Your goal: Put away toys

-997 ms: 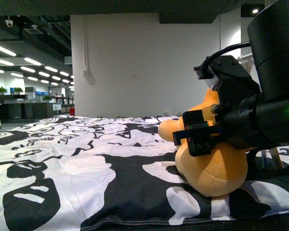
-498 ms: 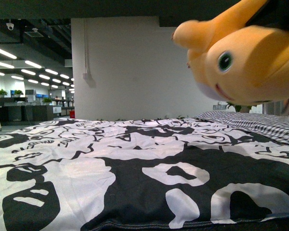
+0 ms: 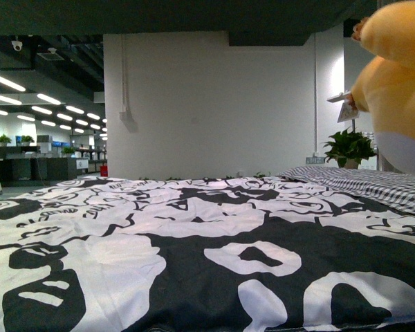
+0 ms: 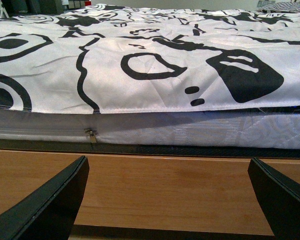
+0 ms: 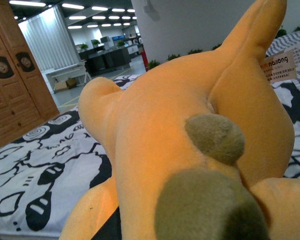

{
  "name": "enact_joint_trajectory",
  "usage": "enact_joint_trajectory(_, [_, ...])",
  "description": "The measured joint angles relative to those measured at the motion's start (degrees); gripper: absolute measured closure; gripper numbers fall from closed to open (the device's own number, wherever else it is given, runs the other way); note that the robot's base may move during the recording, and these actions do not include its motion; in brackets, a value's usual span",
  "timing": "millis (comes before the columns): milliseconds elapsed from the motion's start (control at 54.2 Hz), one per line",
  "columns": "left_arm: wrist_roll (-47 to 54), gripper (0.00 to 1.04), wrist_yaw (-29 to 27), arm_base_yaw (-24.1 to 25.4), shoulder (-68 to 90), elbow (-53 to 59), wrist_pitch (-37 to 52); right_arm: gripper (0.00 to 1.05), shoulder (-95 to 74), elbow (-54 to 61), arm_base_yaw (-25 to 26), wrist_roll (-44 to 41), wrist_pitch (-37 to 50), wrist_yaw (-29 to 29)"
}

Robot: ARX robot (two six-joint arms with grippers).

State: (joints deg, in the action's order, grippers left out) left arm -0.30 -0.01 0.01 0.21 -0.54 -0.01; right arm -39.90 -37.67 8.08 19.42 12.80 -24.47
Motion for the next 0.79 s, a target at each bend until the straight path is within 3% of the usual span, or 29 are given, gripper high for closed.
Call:
enact_joint_trajectory(185, [0.00, 0.06, 0.00, 0.00, 0.00, 0.00, 0.00, 0.85, 12.28, 12.00, 2.34, 1.36, -1.77, -2.40])
enact_joint_trajectory(388, [0.00, 0.06, 0.00, 0.00, 0.00, 0.00, 0.00, 0.85, 23.91, 21.77, -0.22, 0.26, -2.78, 1.36])
enact_joint_trajectory(554, [0.00, 0.06, 0.00, 0.00, 0.00, 0.00, 0.00, 0.85, 30.51, 28.65, -7.15, -2.73, -2.19, 10.71])
enact_joint_trajectory(794, [0.02, 0.06, 0.00, 0.00, 0.00, 0.00, 0.00, 0.85, 30.97, 29.73, -8.50, -4.22, -2.19, 11.21])
